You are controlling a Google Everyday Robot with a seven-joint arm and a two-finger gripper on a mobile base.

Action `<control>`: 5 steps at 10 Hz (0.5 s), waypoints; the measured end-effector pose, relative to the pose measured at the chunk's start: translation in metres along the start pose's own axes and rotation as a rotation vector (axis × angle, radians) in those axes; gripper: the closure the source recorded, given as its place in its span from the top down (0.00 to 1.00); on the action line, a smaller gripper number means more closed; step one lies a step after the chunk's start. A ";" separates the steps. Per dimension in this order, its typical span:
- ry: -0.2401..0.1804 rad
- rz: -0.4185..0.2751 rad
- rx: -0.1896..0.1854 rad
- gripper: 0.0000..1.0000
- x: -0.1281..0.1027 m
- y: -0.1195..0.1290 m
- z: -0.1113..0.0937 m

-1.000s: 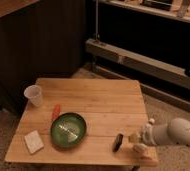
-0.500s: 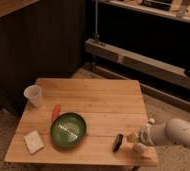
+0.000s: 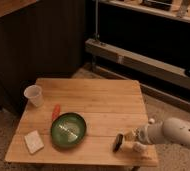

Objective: Knock the eraser over

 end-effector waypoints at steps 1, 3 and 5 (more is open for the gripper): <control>0.002 -0.001 0.000 0.13 0.000 0.000 0.001; 0.005 -0.001 -0.001 0.13 0.000 0.001 0.002; 0.007 -0.006 -0.001 0.13 0.005 -0.004 0.005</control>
